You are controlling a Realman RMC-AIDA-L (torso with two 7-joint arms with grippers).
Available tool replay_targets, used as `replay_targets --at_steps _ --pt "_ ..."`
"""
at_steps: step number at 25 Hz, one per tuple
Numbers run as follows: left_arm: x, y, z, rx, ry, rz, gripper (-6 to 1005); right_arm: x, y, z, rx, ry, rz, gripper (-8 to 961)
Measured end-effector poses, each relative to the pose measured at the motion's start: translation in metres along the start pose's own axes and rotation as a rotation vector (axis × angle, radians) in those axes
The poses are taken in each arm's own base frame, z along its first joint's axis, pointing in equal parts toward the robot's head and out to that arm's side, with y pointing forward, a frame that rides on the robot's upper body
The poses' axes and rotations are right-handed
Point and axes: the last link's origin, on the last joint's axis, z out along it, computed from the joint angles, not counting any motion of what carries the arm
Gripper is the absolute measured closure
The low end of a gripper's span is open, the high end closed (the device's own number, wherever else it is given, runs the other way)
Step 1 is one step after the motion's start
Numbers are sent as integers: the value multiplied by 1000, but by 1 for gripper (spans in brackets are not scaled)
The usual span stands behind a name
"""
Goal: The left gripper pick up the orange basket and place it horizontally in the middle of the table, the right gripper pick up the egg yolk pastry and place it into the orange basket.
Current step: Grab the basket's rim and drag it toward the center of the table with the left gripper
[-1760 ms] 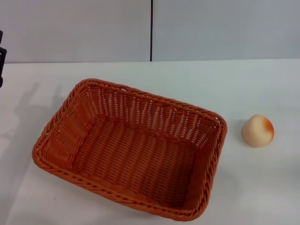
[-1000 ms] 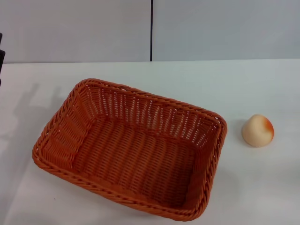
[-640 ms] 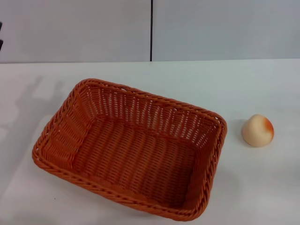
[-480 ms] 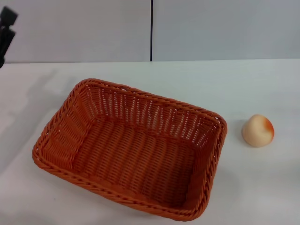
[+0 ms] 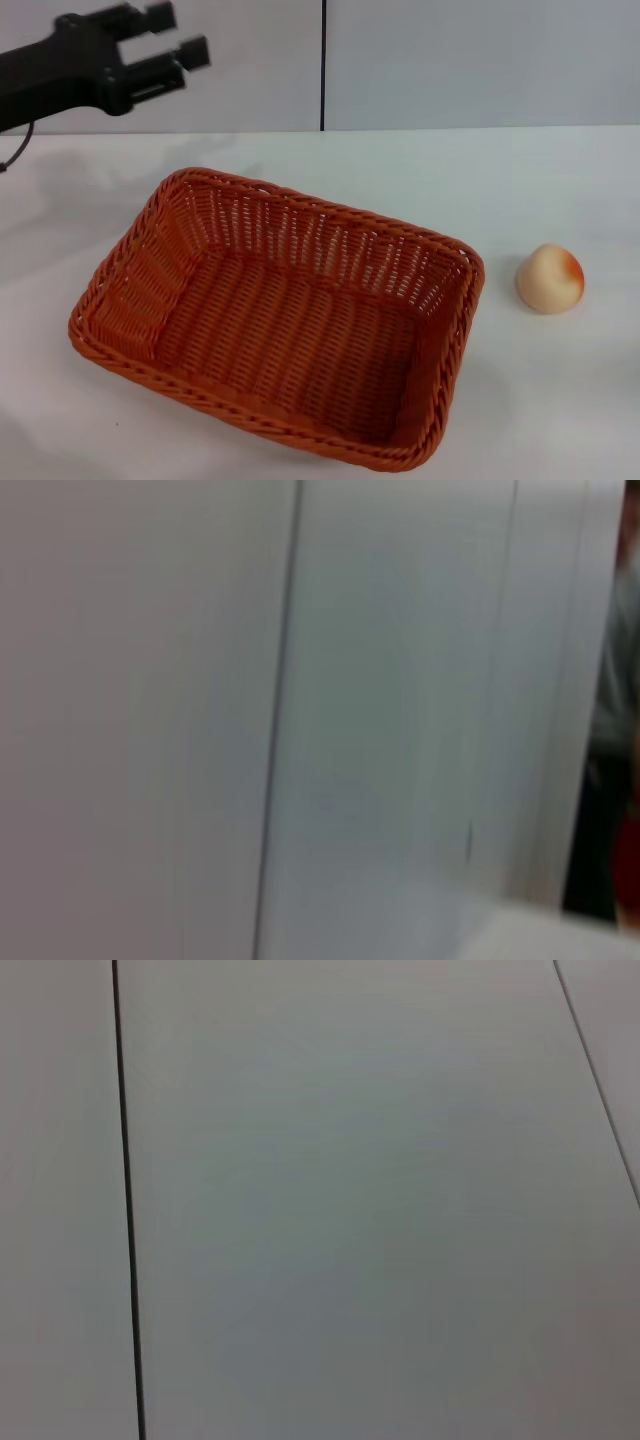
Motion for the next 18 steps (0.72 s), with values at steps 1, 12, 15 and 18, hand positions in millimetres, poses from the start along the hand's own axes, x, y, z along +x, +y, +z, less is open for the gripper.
replay_targets --at_steps 1,12,15,18 --pt "4 -1 3 -6 -44 6 324 0 0 0 1 1 1 323" --pt "17 -8 37 -35 -373 59 314 1 -5 -4 12 12 37 323" --pt "10 -8 44 -38 -451 83 302 3 -6 -4 17 23 68 323" --pt "6 -10 47 -32 -489 103 273 4 -6 -4 18 29 87 323"
